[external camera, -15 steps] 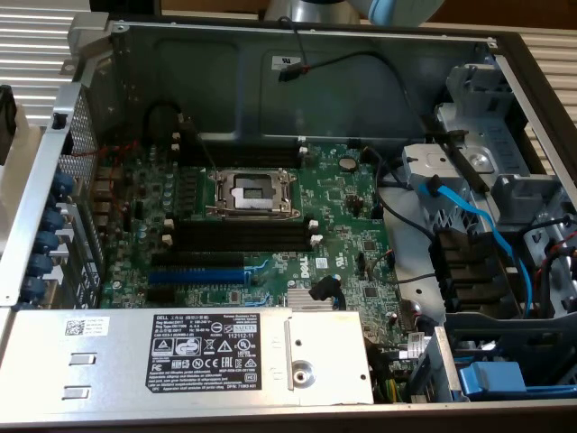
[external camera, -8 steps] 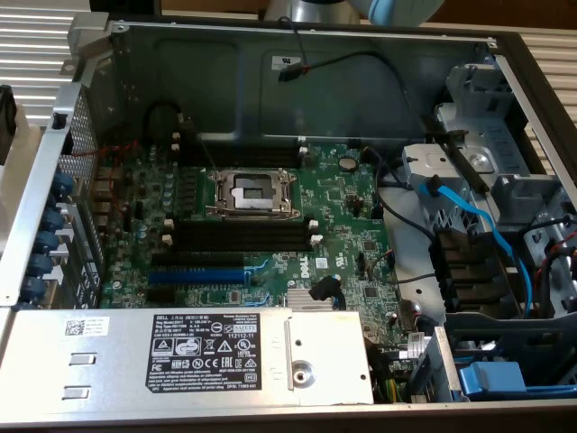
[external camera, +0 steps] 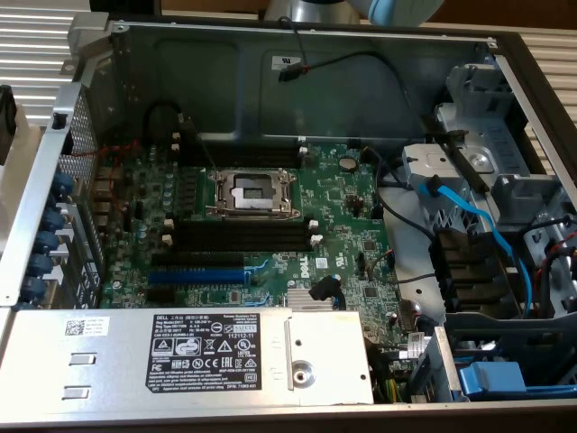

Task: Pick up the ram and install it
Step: 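Pick up the ram and move it above insertion slot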

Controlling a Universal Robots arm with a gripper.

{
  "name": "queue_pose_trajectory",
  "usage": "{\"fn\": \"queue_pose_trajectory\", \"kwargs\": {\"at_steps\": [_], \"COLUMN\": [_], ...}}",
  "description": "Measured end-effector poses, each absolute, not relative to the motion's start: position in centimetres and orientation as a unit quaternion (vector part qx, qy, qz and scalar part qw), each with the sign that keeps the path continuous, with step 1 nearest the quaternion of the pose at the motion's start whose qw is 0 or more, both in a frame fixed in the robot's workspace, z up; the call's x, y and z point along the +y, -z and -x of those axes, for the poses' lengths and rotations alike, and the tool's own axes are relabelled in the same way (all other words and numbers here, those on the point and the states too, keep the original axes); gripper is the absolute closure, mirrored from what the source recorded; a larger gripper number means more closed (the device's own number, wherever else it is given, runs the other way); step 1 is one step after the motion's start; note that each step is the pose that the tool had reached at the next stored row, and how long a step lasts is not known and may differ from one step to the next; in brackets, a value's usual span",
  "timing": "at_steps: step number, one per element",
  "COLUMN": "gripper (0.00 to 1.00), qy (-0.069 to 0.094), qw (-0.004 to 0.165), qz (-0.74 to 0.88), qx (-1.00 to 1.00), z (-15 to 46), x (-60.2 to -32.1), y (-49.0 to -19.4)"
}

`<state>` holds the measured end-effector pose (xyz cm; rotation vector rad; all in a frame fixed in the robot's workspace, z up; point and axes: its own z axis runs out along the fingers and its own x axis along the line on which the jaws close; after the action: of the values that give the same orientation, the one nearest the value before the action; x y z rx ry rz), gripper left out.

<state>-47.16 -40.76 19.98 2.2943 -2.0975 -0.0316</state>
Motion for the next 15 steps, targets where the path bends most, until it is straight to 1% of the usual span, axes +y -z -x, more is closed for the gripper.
{"fn": "queue_pose_trajectory", "kwargs": {"at_steps": [8, 15], "gripper": [0.87, 0.87], "qy": [0.009, 0.007], "qw": [0.017, 0.019], "qz": [-0.738, -0.738], "qx": [-0.675, -0.675], "z": [47.2, 47.2], "x": [-40.8, -40.8], "y": [-20.3, -21.6]}}
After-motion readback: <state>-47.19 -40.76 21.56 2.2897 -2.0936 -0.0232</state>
